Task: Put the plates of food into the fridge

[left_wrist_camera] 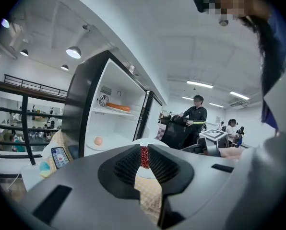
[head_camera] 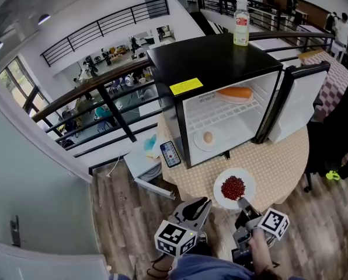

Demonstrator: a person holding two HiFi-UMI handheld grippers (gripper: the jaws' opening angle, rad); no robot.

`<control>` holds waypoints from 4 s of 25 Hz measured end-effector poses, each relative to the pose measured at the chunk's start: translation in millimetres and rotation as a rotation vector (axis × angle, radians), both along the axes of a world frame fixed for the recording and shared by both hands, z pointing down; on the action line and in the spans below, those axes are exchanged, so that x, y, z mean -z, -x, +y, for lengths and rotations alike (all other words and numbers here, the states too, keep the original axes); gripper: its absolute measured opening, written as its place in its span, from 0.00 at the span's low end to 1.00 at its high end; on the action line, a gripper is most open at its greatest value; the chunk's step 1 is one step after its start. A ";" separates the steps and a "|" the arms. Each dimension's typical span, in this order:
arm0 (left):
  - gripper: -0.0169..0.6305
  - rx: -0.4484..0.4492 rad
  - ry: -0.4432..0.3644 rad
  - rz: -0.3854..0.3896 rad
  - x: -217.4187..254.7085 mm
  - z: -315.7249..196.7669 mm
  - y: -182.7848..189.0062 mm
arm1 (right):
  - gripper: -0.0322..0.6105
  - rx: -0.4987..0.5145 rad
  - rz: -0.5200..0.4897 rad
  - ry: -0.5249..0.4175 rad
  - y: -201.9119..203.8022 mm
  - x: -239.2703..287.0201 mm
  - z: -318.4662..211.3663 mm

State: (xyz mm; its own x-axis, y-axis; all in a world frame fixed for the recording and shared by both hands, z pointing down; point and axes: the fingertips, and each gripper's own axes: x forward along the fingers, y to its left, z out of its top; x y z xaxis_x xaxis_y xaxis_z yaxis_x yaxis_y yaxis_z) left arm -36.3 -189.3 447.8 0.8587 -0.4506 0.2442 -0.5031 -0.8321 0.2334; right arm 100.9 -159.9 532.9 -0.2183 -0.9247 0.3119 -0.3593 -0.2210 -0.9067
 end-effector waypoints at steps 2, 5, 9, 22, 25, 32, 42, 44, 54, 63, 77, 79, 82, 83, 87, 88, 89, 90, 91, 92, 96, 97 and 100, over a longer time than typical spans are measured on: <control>0.10 -0.007 0.004 0.001 -2.7 -16.2 1.4 | 0.09 -0.010 -0.001 0.001 -0.4 -0.6 -14.7; 0.10 -0.029 0.006 0.006 -6.8 -37.0 -3.0 | 0.09 -0.038 0.004 -0.002 -6.6 -1.7 -31.7; 0.10 -0.058 0.021 0.017 -13.6 -54.5 -15.7 | 0.09 -0.071 0.013 0.005 -15.6 -4.3 -42.2; 0.10 -0.091 0.081 0.012 -30.1 -79.6 -65.1 | 0.09 -0.082 0.028 0.044 -69.9 -9.5 -78.3; 0.10 -0.046 0.069 0.017 -24.1 -96.7 -77.5 | 0.09 -0.030 0.048 0.054 -88.0 -12.3 -102.6; 0.10 0.042 0.045 0.028 -10.8 -124.4 -106.9 | 0.09 0.055 0.064 0.108 -127.7 -28.1 -159.6; 0.10 0.108 0.044 0.009 -10.7 -130.7 -130.3 | 0.09 0.119 -0.019 0.158 -138.5 -65.5 -238.6; 0.10 0.128 0.045 0.003 -11.2 -132.0 -128.4 | 0.09 0.110 -0.019 0.175 -140.8 -72.5 -247.1; 0.10 0.210 0.059 -0.030 -17.5 -132.4 -107.3 | 0.09 0.049 0.084 0.231 -154.8 -106.4 -280.9; 0.10 0.246 0.054 -0.048 -16.9 -132.5 -93.4 | 0.09 0.045 0.204 0.194 -150.7 -103.8 -322.1; 0.10 0.301 0.053 -0.052 -16.7 -132.5 -59.3 | 0.44 0.244 0.799 0.205 -159.6 -91.6 -326.2; 0.10 0.297 0.053 -0.048 -16.5 -132.4 -57.1 | 0.43 0.240 0.782 0.176 -157.3 -82.8 -320.6; 0.10 0.286 0.052 -0.042 -16.4 -131.8 -54.1 | 0.43 0.256 0.767 0.119 -148.3 -65.3 -310.6; 0.10 0.281 0.052 -0.040 -16.4 -131.3 -53.1 | 0.43 0.261 0.760 0.099 -144.2 -58.1 -305.8; 0.10 0.254 0.051 -0.031 -16.1 -127.2 -48.9 | 0.33 0.282 0.713 0.003 -121.4 -26.1 -278.5; 0.10 0.248 0.050 -0.029 -15.9 -126.0 -47.1 | 0.30 0.290 0.692 -0.025 -112.5 -18.0 -270.6; 0.10 0.241 0.049 -0.028 -15.7 -124.7 -45.0 | 0.27 0.294 0.667 -0.051 -103.2 -9.1 -262.3; 0.10 0.234 0.047 -0.027 -15.6 -123.0 -42.5 | 0.23 0.289 0.637 -0.073 -94.2 0.3 -253.6; 0.10 0.227 0.046 -0.025 -15.4 -121.2 -39.8 | 0.21 0.282 0.605 -0.092 -85.3 9.0 -244.4; 0.10 0.220 0.044 -0.023 -15.1 -119.0 -36.6 | 0.20 0.276 0.575 -0.106 -76.1 16.2 -235.0; 0.10 0.187 0.036 -0.014 -13.4 -109.4 -20.2 | 0.17 0.277 0.504 -0.143 -36.5 33.5 -198.2; 0.10 0.178 0.034 -0.013 -13.6 -106.8 -15.7 | 0.17 0.278 0.493 -0.149 -27.1 36.4 -190.4; 0.10 0.146 0.037 -0.015 -16.6 -95.5 -1.6 | 0.16 0.271 0.461 -0.167 -1.2 40.7 -167.3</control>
State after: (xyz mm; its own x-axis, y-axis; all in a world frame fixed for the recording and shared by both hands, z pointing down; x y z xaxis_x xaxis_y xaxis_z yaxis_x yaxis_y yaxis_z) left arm -34.6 -284.8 464.4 0.7806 -0.5611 0.2753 -0.6220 -0.7407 0.2541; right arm 102.1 -327.2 492.2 -0.3304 -0.8996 0.2857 -0.7509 0.0671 -0.6570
